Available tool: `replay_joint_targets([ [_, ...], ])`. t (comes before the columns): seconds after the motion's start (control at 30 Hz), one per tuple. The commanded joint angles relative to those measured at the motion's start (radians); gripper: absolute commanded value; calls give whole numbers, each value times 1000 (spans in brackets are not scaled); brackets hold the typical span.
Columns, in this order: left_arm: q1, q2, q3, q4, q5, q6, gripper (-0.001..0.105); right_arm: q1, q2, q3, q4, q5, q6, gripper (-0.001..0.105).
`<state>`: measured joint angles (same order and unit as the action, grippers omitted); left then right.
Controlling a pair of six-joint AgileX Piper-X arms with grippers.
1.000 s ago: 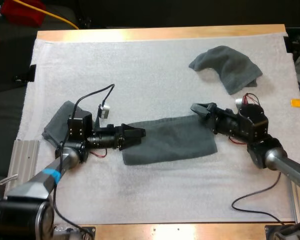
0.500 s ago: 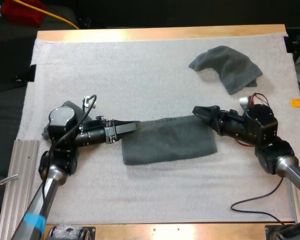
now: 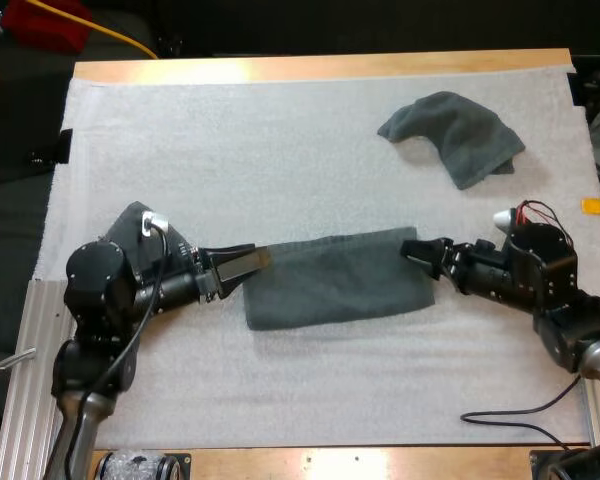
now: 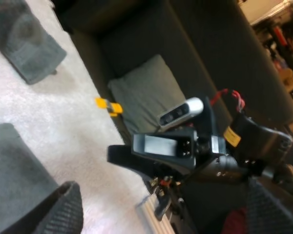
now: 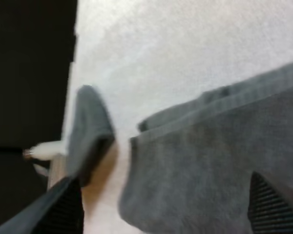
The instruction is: Pick towel from pile, fold and stack
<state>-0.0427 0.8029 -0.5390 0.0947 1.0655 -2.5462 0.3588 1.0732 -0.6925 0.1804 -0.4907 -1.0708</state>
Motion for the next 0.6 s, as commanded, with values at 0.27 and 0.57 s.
replay_joint_targets([
  [0.27,0,-144,-2,419,-122,216,64,-6,-102,-5,228,67,-143,68],
  [0.57,0,-234,-19,761,-261,405,64,-6,-160,-12,388,128,-258,68],
])
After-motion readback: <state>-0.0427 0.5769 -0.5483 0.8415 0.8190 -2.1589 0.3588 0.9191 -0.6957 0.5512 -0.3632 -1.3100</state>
